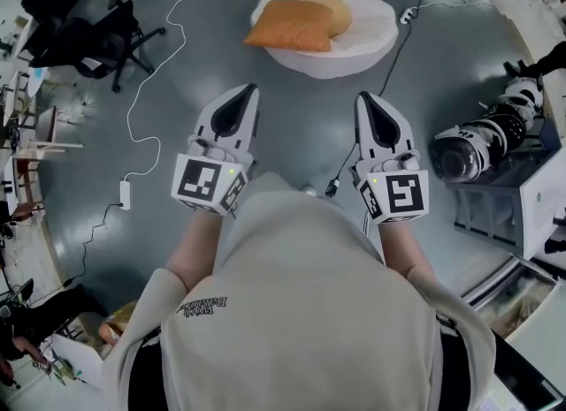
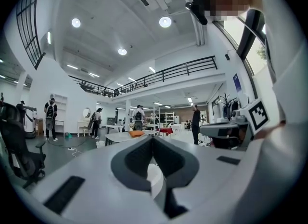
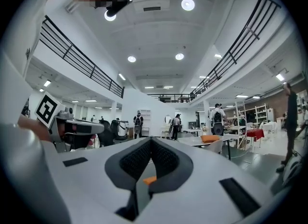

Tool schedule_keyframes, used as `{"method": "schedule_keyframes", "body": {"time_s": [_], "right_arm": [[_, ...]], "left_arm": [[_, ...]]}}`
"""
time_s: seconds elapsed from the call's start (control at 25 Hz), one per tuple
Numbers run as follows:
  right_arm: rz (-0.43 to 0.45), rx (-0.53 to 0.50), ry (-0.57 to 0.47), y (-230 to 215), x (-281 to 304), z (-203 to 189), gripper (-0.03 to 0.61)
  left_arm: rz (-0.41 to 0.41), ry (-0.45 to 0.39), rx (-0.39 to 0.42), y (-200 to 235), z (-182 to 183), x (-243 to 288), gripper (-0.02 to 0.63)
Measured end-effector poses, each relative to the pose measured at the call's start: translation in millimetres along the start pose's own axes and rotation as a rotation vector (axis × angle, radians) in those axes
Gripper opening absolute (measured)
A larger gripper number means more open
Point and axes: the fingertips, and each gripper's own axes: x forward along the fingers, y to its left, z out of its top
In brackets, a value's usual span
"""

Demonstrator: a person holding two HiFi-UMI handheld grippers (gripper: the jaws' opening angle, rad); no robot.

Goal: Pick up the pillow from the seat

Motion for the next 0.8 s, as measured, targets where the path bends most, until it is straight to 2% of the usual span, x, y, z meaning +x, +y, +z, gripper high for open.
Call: {"method": "schedule_keyframes", "body": {"time_s": [0.48, 0.8], "right_arm": [[0.008, -0.008, -0.002, -29.4, 2.4, -19.1, 0.009], [-0.018, -0.006, 0.016, -42.7, 28.6, -42.6, 0.009]], "left_arm": [[-0.006, 0.002, -0.001, -15.0, -17.6, 29.2, 0.011], [-0.042, 0.027, 0.024, 6.6, -40.2, 64.0, 0.011]]}}
